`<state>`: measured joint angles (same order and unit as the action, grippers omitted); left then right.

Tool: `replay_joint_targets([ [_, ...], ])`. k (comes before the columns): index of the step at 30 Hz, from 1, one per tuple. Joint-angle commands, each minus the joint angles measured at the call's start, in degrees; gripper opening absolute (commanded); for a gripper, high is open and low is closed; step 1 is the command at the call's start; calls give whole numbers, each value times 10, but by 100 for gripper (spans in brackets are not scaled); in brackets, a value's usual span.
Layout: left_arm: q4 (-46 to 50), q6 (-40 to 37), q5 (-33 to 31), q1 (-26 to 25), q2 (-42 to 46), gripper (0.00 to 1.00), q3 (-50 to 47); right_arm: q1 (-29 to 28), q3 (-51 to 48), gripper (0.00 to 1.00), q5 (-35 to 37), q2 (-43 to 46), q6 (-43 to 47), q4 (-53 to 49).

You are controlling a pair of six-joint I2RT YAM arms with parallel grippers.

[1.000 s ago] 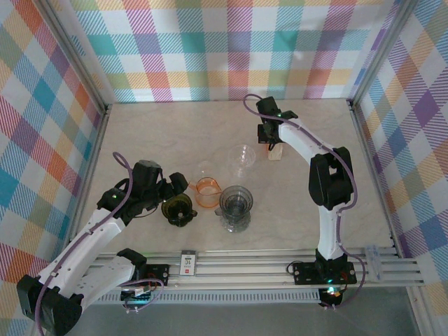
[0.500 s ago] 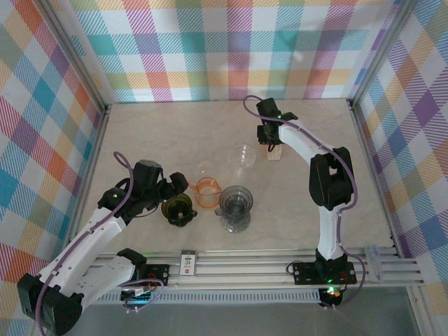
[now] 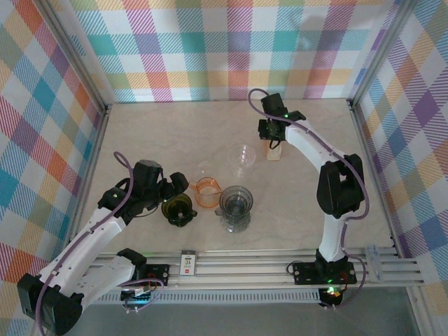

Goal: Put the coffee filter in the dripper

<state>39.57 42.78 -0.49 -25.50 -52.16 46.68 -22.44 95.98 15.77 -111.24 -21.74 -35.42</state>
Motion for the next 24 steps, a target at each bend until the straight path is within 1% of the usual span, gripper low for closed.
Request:
replay_joint_targets([
  [1,-10,-1,4,-3,7,100,-3,1,20,26,-2,-25,-12,-19],
  [8,-5,-9,-4,-3,6,100,4,2,37,26,2,-52,-10,-23],
  [14,-5,-10,-4,-3,3,100,3,2,49,24,25,-64,-4,-31],
  [24,-9,-9,-1,-3,-3,100,4,3,77,23,39,-93,3,-41],
])
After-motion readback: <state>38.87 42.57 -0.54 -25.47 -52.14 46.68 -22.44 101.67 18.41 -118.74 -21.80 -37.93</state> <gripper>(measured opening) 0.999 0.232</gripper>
